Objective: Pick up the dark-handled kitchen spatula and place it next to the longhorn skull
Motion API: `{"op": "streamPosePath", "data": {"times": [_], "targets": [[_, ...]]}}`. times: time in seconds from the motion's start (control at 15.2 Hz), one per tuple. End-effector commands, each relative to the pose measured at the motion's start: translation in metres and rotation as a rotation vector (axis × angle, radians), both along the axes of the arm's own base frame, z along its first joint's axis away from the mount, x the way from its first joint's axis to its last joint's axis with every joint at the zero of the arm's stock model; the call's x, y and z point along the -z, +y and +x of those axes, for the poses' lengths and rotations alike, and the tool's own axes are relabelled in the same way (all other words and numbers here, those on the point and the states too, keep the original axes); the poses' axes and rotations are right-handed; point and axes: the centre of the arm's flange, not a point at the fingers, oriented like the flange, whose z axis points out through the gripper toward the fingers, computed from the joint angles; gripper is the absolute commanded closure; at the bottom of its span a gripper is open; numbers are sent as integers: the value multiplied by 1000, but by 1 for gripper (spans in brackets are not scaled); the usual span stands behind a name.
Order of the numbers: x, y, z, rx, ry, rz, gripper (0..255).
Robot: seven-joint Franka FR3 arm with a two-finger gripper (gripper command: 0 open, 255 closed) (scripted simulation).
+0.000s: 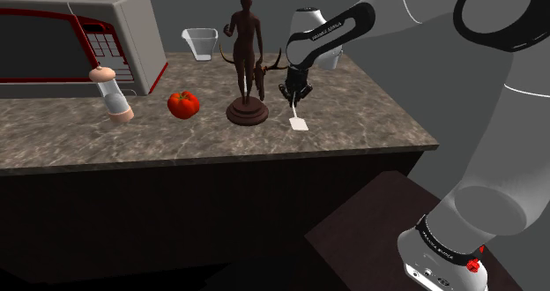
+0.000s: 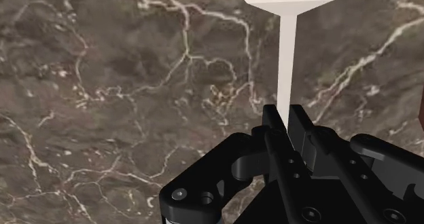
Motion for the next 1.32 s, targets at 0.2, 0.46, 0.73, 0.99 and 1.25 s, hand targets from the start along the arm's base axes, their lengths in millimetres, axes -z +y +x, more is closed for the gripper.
{"op": "streamPosePath", "data": {"times": [0.2, 0.46, 0.73, 0.99, 1.25], "targets": [[0, 0, 0, 0, 0, 0, 0], [0, 0, 0, 0, 0, 0, 0], [-39, 1, -2, 0, 0, 0, 0], [-50, 2, -3, 0, 0, 0, 0], [-50, 2, -3, 0, 0, 0, 0]]}}
